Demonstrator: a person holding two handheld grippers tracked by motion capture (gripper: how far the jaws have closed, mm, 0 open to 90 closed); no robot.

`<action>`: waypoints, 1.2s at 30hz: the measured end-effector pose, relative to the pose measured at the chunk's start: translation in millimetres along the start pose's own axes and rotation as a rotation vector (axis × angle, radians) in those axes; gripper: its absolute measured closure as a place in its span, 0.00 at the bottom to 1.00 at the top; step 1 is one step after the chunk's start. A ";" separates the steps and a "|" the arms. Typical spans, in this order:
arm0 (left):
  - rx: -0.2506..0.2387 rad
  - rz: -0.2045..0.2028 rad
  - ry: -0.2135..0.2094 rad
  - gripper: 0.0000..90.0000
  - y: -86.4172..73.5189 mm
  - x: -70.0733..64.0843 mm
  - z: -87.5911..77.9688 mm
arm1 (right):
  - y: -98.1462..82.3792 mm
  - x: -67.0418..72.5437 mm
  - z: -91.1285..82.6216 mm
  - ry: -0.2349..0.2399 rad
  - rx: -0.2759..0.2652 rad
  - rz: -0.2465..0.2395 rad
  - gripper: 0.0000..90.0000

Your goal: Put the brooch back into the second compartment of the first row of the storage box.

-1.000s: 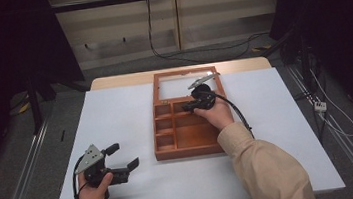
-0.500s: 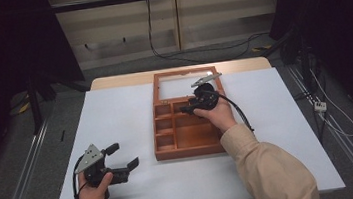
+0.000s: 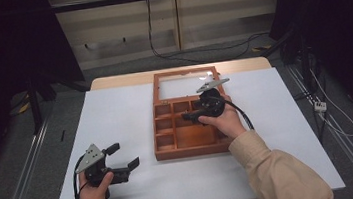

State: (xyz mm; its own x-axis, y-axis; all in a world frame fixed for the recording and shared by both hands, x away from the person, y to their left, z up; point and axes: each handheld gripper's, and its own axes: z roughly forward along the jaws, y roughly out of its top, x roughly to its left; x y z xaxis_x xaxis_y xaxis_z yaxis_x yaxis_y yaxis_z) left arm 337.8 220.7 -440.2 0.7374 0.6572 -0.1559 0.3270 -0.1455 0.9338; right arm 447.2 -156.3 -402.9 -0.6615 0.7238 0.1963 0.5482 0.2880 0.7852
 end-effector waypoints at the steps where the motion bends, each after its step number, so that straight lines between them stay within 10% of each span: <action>1: 0.000 -0.001 0.000 0.05 0.0 -0.1 -0.2 | -2.0 0.8 -3.5 0.000 0.000 -0.005 0.24; 36: 0.001 0.003 0.005 0.05 -0.1 -1.7 -0.2 | -57.7 15.2 -74.7 0.027 -0.075 -0.050 0.20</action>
State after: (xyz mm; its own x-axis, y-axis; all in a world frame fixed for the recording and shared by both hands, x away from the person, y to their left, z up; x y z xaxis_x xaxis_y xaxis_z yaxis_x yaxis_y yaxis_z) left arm 336.4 219.8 -440.0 0.7353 0.6605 -0.1516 0.3258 -0.1483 0.9338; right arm 367.3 -208.8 -401.3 -0.7008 0.6926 0.1709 0.4750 0.2744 0.8361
